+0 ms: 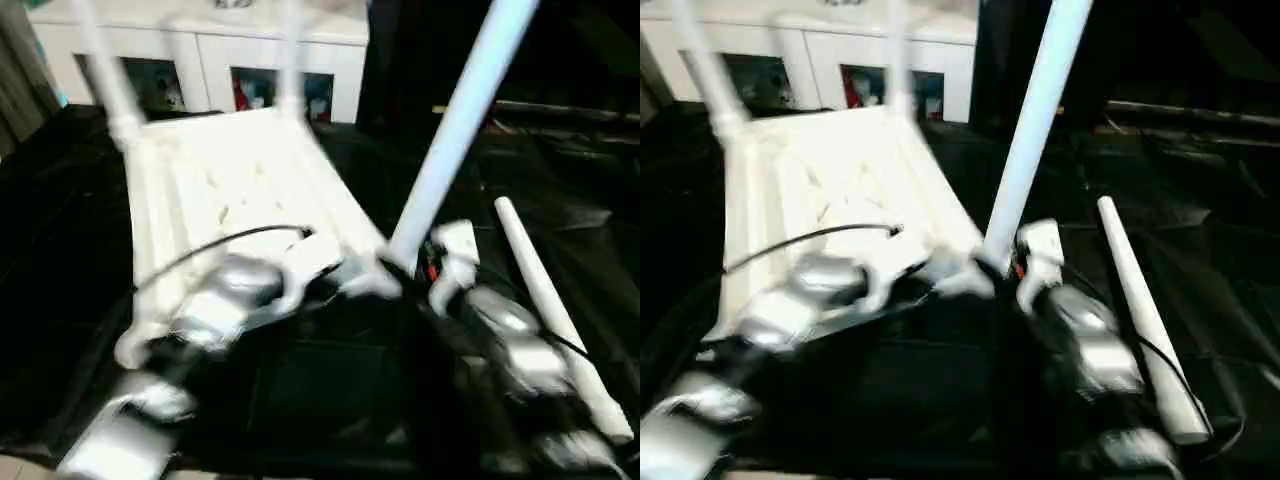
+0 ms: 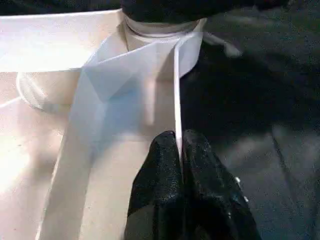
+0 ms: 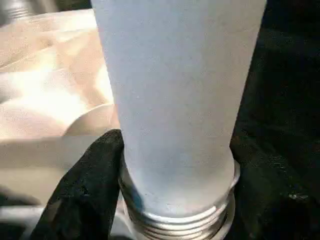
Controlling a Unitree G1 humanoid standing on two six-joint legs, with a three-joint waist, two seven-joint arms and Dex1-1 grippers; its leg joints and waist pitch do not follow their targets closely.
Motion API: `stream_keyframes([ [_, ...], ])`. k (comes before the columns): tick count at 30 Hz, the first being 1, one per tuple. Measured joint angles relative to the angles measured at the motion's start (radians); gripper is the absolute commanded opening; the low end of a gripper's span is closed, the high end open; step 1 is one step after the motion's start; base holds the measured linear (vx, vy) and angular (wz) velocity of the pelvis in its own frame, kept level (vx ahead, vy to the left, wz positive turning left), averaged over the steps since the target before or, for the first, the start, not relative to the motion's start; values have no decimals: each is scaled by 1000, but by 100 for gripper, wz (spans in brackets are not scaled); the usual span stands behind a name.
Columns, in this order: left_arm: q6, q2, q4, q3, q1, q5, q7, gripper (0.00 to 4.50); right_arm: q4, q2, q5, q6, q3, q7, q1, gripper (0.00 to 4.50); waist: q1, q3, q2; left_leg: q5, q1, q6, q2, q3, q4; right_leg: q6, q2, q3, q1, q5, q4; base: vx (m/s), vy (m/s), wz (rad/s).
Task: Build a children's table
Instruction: Rotate leg to tighten
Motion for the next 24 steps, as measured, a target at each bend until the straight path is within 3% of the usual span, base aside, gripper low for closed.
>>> stream_keyframes([
  [5,14,-57,29,9,-11,30,110,0,129,58,-33,-35,-20,-160,-95,272,-8,-2,1,0,0,0,0,-1,0,-1,0,0,1,0,-1,0,0,0],
  [10,17,-55,29,15,-11,30,111,0,178,69,-41,-74,-20,-166,-115,272,-16,-4,0,0,0,0,0,-1,0,0,0,-1,2,0,-2,0,0,0],
  [11,17,-52,29,15,-11,30,111,0,193,71,-41,-87,-25,-158,-120,328,-17,-4,0,0,0,0,0,-1,0,0,0,-1,2,0,-1,0,0,0],
  [14,17,-51,27,15,-10,29,105,0,226,70,-37,-103,-36,-138,-130,345,-17,-4,0,0,0,0,0,-2,0,0,0,-2,2,0,-1,0,0,0],
  [18,15,-31,-1,11,1,27,53,0,223,40,-39,-105,-23,-69,-105,388,-12,-4,1,0,-2,0,0,-3,0,0,0,-3,1,0,-3,0,0,0],
  [24,-70,69,-50,-16,36,1,-114,0,71,-65,-19,-81,27,194,6,388,-7,-4,3,0,-2,1,0,-4,-1,1,0,-4,0,-1,-3,0,0,0],
])
